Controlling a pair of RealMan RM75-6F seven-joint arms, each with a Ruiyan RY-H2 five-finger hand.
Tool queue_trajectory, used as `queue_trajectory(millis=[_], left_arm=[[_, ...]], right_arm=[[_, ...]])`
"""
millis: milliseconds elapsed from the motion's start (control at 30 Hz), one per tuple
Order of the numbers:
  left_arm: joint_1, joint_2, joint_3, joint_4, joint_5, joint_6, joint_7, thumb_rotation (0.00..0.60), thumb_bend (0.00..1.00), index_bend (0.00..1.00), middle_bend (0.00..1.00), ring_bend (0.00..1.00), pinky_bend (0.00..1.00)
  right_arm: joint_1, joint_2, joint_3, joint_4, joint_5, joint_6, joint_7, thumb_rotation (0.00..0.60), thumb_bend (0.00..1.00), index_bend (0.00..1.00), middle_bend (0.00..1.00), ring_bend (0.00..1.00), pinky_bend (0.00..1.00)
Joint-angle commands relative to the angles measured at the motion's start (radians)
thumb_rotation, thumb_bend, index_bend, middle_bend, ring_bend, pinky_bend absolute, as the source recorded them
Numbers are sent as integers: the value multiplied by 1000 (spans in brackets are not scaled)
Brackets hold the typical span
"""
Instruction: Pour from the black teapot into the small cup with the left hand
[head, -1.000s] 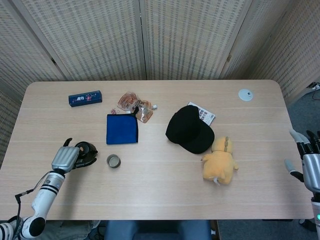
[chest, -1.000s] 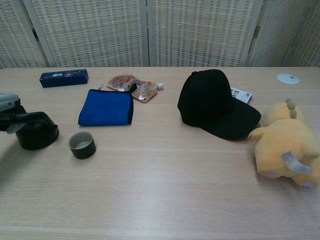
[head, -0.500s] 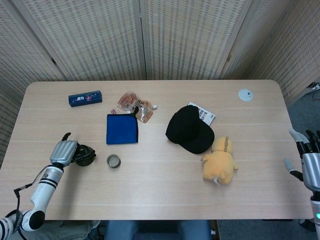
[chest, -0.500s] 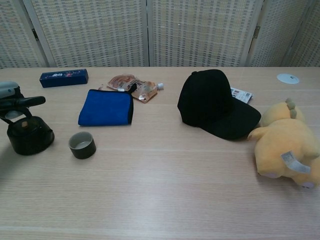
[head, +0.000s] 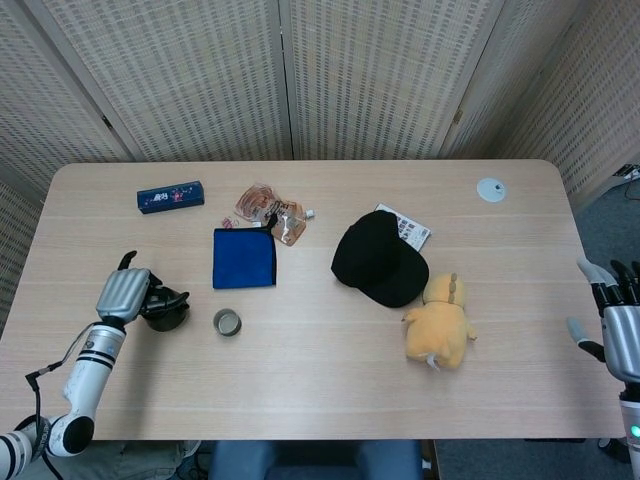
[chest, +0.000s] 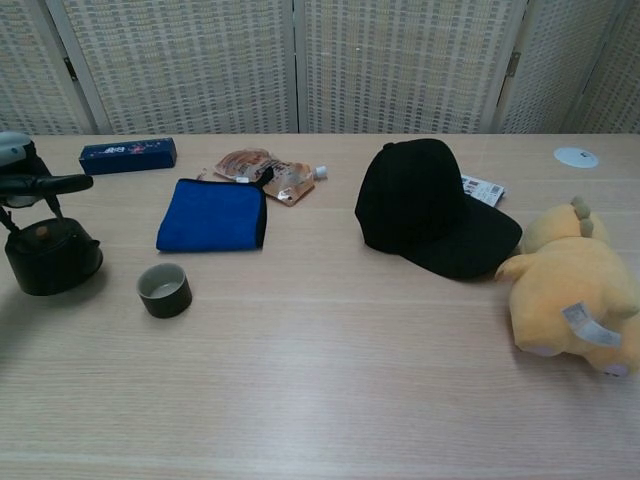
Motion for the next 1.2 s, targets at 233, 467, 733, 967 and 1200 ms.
queue_trajectory(millis=[233,467,733,967,1200], left_arm=[[1,-23,-38,32,14,60,-8,84,139,1000,1000,982,135],[-2,-42,-51,49,19,83,-2,221,294,1000,1000,988,166],[-4,-47,-50,62,27,77,-2,287,337,1000,1000,989,179],[-4,-45,-46,66,53,75,-18,292,391,999,1000,985,194],[-3,-35,-39,56,82,69,-40,331,399,975,1000,969,202]], right_arm=[[-3,-1,0,-1,-2,6,0,600,269,141,210,84,71],[-6,-1,-1,-1,-1,10,0,600,269,141,210,84,71],[-9,1,0,-3,1,13,-1,600,270,141,210,84,71],[-9,0,0,-6,1,12,-5,600,270,141,210,84,71],[-11,1,-1,-11,-1,14,-10,600,269,141,210,84,71]])
